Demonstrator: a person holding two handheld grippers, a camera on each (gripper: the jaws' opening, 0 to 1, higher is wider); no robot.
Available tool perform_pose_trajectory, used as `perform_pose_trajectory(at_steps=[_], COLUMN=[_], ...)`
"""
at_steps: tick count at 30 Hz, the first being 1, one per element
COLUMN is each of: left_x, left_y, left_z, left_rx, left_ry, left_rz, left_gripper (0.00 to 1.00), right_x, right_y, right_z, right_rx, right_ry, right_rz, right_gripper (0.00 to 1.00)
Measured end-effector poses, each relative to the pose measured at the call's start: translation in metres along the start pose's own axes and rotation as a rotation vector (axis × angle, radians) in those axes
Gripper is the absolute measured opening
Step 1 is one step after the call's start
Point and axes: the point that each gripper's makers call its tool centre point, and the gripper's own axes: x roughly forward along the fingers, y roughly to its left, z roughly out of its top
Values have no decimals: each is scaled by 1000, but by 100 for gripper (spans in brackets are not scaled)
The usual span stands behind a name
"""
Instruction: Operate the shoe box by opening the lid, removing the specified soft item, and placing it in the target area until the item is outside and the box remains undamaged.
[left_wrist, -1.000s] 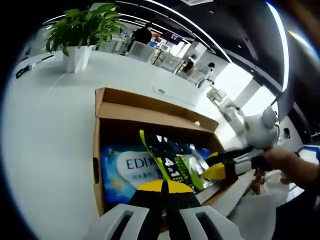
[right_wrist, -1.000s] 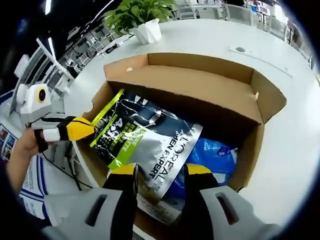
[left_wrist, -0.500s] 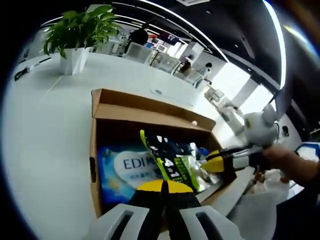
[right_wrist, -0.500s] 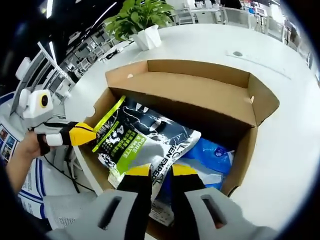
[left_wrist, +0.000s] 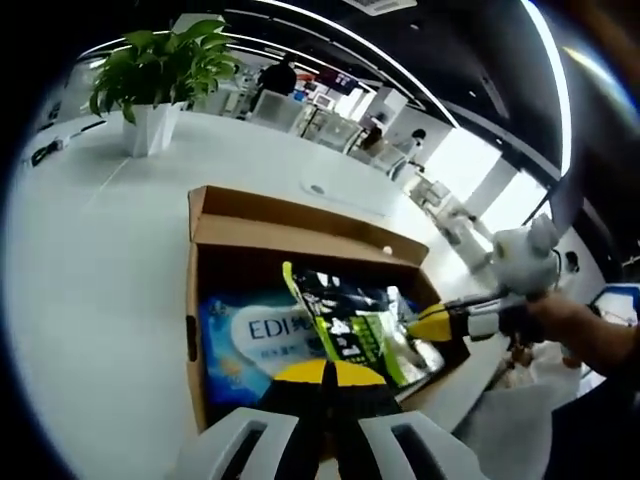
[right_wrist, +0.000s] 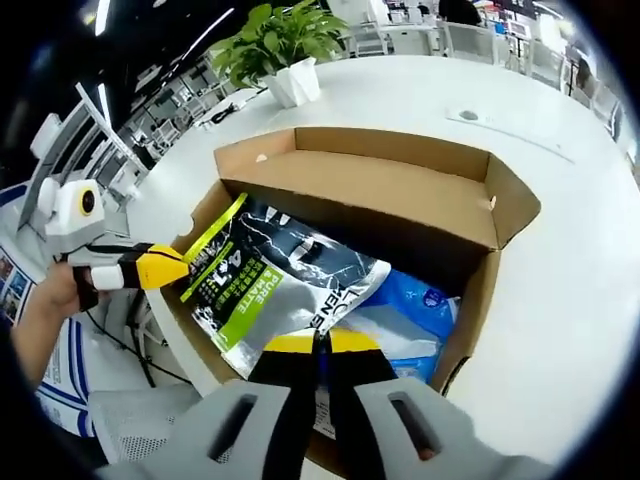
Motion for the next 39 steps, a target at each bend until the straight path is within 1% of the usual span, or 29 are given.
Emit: perform_pose_trajectory(at_steps=[7, 11, 15, 19, 30, 39], left_x=[-4, -4, -2, 1, 15, 28], left_y=[-11, -20, -29, -41, -75, -94], left_z=[3, 5, 8, 12, 21, 26], left_rx=[22, 32, 45, 61, 93, 111], left_ry=[-1, 2, 2, 3, 2, 1], left_rz=[-1, -7, -12, -20, -51, -70], left_gripper=[0, 0, 0, 0, 0, 0], right_x=[-13, -27, -35, -50, -79, -93], right_y=[0, -1, -8, -11, -36, -55], right_z=[7, 11, 16, 17, 19, 18], right_rx=[22, 35, 39, 46, 81, 90], right_ry=[-25, -42, -56, -66, -87, -92], right_rz=[13, 15, 12, 7, -5, -11], right_gripper=[0, 0, 0, 0, 0, 0])
